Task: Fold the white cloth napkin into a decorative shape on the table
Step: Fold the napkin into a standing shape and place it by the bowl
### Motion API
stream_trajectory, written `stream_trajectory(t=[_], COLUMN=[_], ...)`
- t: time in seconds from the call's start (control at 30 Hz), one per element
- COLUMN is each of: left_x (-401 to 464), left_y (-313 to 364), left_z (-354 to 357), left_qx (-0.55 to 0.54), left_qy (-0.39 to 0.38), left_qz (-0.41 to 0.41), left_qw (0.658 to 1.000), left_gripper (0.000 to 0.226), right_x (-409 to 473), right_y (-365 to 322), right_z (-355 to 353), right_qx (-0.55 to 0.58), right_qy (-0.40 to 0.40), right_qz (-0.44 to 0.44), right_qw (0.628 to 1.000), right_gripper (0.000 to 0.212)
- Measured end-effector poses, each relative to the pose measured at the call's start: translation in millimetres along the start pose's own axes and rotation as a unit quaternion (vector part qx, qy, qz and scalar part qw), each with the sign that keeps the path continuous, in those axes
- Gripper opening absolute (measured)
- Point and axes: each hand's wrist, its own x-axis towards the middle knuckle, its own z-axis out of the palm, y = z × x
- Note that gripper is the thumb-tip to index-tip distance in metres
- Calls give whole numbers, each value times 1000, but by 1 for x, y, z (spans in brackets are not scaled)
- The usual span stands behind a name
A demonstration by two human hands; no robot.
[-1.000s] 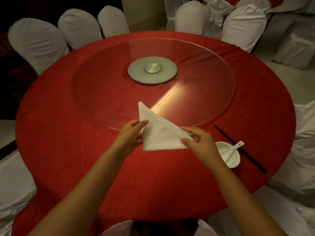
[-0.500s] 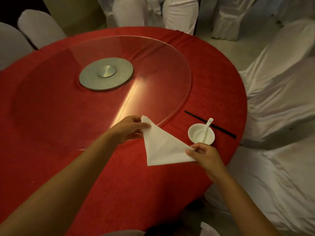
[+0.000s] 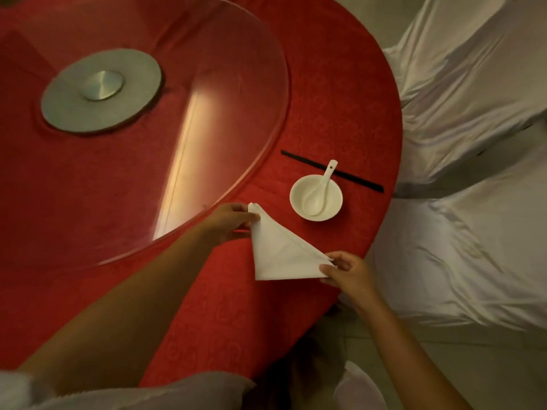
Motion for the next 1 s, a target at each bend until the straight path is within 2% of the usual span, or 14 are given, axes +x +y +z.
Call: stream_trajectory(t=[0.17, 0.33, 0.43, 0.67, 0.8, 0.9, 0.97, 1.0], left_x=[28, 51, 58, 64, 60, 50, 38, 31], left_y=[-2, 0, -3, -12, -15, -25, -34, -38], left_z=[16, 34, 36, 33, 37, 41, 42, 43], left_qx=[26, 155, 186, 210, 274, 266, 281, 308], left_qy=[47, 95, 107, 135, 171, 213, 255, 275], left_qz=[-14, 50, 62, 61, 114, 161, 216, 255], left_qw=[998, 982, 975, 966, 939, 926, 900, 874], left_gripper=[7, 10, 12, 18, 29, 51, 63, 64], right_x=[26, 40, 44, 44, 40, 37, 36, 34], right_y=[6, 17, 20, 22, 20, 17, 15, 15], right_z=[-7, -19, -22, -18, -15, -13, -14, -14], right_qx=[-45, -173, -215, -351, -388, -417, -444, -459], right_qy=[25, 53, 52, 82, 104, 115, 134, 142], right_qz=[14, -15, -50, -123, -127, -126, -146, -171], right_qw=[999, 983, 974, 925, 907, 893, 874, 860], right_gripper=[15, 15, 14, 16, 19, 22, 31, 36])
